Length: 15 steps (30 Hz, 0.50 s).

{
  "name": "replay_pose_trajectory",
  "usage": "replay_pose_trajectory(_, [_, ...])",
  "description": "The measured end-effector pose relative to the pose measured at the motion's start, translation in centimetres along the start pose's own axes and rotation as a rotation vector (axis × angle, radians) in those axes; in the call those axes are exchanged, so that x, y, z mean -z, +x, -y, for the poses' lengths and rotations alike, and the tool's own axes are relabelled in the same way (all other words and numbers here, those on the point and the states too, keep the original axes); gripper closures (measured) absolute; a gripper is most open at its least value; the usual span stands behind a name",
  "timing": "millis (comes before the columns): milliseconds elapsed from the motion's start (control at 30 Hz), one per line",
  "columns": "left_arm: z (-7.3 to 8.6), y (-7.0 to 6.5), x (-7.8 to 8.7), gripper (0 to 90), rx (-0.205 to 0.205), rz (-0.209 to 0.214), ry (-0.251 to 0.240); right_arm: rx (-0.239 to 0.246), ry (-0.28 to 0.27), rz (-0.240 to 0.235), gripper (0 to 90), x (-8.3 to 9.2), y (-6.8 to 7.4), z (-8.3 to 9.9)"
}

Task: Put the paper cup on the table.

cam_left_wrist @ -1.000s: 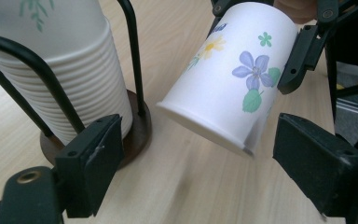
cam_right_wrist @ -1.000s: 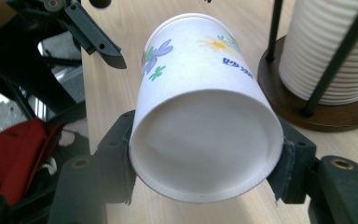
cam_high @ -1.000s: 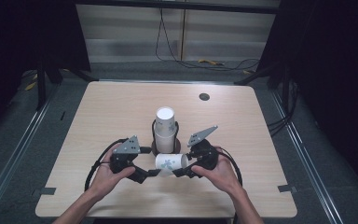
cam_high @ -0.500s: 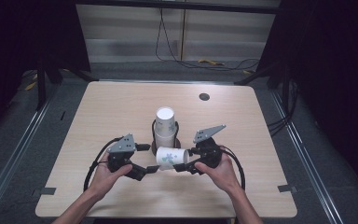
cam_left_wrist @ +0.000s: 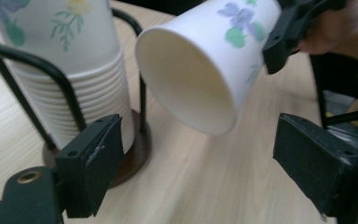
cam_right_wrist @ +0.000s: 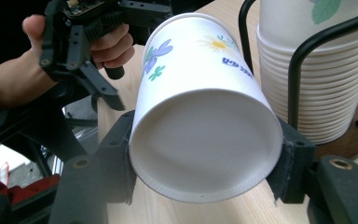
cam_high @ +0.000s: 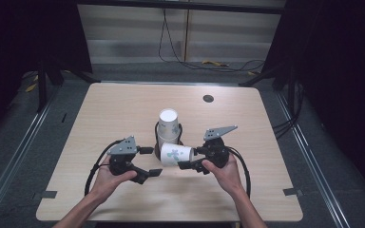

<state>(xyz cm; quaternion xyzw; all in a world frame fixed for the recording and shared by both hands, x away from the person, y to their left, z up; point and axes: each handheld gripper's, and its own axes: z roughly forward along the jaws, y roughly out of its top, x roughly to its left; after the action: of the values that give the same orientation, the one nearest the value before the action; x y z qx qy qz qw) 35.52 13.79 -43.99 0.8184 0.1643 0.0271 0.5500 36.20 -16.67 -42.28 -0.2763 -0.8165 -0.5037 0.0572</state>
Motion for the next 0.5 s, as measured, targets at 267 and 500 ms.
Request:
replay_pose_trajectory(267, [-0.18, -0.09, -0.52, 16.8, 0.013, 0.012, -0.035, -0.029, -0.042, -0.006, 37.1, 0.32, 0.09, 0.47])
replay_pose_trajectory(500, [-0.64, -0.27, 0.01, 16.3, -0.013, 0.011, -0.049, -0.017, -0.082, -0.034, 37.1, 0.35, 0.35, 0.45])
